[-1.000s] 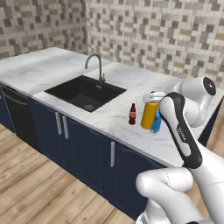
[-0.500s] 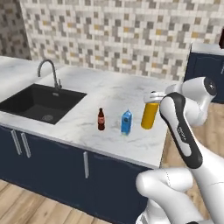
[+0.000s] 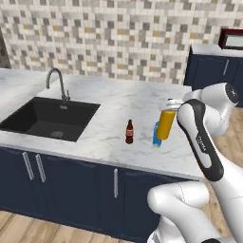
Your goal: Move the drinks to the dining counter.
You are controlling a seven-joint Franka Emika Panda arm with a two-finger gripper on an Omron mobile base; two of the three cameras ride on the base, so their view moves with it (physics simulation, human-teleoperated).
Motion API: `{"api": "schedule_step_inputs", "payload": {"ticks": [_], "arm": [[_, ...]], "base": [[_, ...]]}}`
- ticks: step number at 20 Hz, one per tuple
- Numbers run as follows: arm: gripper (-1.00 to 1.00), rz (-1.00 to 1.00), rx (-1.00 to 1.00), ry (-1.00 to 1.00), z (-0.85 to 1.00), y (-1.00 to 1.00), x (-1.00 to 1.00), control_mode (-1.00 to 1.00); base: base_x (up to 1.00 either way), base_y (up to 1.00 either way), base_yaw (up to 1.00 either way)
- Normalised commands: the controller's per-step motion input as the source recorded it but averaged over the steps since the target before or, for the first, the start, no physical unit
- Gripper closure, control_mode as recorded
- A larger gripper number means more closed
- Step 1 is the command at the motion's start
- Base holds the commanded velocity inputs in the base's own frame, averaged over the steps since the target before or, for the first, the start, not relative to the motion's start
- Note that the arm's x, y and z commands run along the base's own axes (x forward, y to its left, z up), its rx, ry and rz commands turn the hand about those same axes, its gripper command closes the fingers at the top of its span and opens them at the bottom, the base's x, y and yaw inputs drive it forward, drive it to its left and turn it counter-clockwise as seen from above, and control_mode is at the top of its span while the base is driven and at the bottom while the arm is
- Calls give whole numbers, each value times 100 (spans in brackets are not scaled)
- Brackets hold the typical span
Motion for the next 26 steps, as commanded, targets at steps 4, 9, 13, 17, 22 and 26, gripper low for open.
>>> {"api": "schedule_step_inputs", "payload": {"ticks": [4, 9, 13, 17, 22, 26], "arm": [[100, 0, 0, 0, 0, 0, 0, 100], [100, 0, 0, 0, 0, 0, 0, 100], [100, 0, 0, 0, 0, 0, 0, 100], [100, 0, 0, 0, 0, 0, 0, 100], [100, 0, 0, 0, 0, 0, 0, 100], [100, 0, 0, 0, 0, 0, 0, 100]], "base": [[-3, 98, -21], [17, 29, -18], [63, -11, -28], [51, -26, -34], [45, 0, -29], [24, 9, -18]]}}
